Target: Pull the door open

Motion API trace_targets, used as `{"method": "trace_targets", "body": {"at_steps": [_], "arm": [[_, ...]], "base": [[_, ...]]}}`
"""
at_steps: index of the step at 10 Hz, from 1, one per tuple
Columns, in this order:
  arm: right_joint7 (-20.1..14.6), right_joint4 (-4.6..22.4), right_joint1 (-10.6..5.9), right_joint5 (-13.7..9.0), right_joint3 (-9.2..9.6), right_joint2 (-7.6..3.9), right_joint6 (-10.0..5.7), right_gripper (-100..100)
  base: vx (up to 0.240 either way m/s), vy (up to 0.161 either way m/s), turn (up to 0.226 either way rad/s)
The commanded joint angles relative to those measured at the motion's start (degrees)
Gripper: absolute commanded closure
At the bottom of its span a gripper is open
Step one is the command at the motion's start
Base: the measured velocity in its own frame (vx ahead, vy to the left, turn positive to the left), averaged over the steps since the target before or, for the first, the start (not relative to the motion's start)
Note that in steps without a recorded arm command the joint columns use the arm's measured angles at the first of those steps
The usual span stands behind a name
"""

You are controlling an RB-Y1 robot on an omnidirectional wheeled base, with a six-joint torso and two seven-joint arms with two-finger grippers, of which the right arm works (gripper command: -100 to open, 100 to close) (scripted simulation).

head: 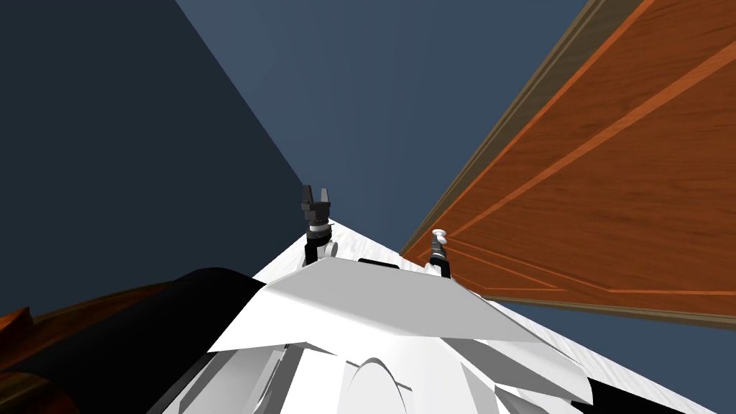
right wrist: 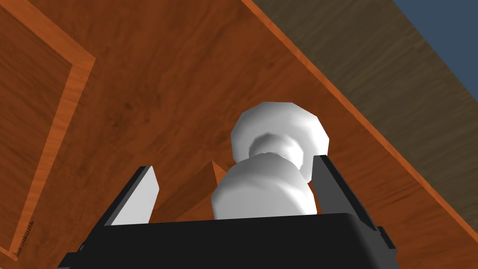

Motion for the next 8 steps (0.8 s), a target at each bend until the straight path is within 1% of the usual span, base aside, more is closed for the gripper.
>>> {"method": "trace_targets", "body": {"at_steps": [1,2,5,7,8], "arm": [[-2.6,0.1,0.74,-0.7,-0.6,-0.43,0.05,100],[-4.3,0.2,0.75,-1.0,-0.28,-0.59,-0.2,100],[-4.7,0.2,0.75,-1.0,-0.28,-0.59,-0.2,100],[-8.3,0.3,0.76,-1.8,0.36,-0.92,-0.72,100],[-9.0,0.3,0.76,-1.8,0.36,-0.92,-0.72,100]], "base": [[-0.026,-0.013,0.029],[-0.038,-0.024,0.057],[-0.012,-0.001,0.011],[-0.031,-0.007,0.047],[-0.025,-0.014,0.04]]}}
